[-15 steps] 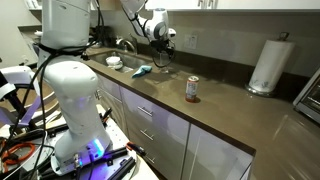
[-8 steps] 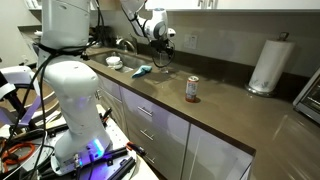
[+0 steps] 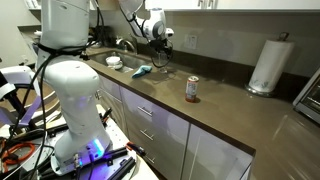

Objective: Slide the glass forward

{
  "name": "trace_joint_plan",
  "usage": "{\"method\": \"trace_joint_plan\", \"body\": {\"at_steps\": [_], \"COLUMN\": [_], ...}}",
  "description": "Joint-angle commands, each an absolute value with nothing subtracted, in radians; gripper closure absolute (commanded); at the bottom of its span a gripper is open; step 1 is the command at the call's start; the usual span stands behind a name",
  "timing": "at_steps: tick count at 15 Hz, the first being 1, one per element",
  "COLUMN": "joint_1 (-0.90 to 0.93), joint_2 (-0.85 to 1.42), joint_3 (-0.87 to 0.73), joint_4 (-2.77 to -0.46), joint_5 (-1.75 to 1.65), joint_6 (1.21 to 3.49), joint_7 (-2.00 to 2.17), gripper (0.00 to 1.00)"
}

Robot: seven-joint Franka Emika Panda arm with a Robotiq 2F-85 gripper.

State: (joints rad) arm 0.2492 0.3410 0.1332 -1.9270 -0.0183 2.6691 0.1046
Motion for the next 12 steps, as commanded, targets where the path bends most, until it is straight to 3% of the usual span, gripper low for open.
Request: {"method": "trace_joint_plan", "body": {"at_steps": [1,4,5,7,12], "joint_1": [0.281,0.295,0.300,0.311,0.323], "joint_2": [0.324,0.320,0.318,0.313,0.303], "joint_3": [0.116,0.112,0.111,0.108,0.109], "joint_4": [-1.942,-1.949,-1.953,-1.958,-1.966], "joint_5": [-0.058,-0.070,-0.074,-0.083,-0.078], "joint_6": [2.633,2.632,2.630,2.624,2.599], "joint_7": [0.182,0.218,0.231,0.260,0.294], "gripper": [0.31,0.29,0.37,0.31,0.32]}}
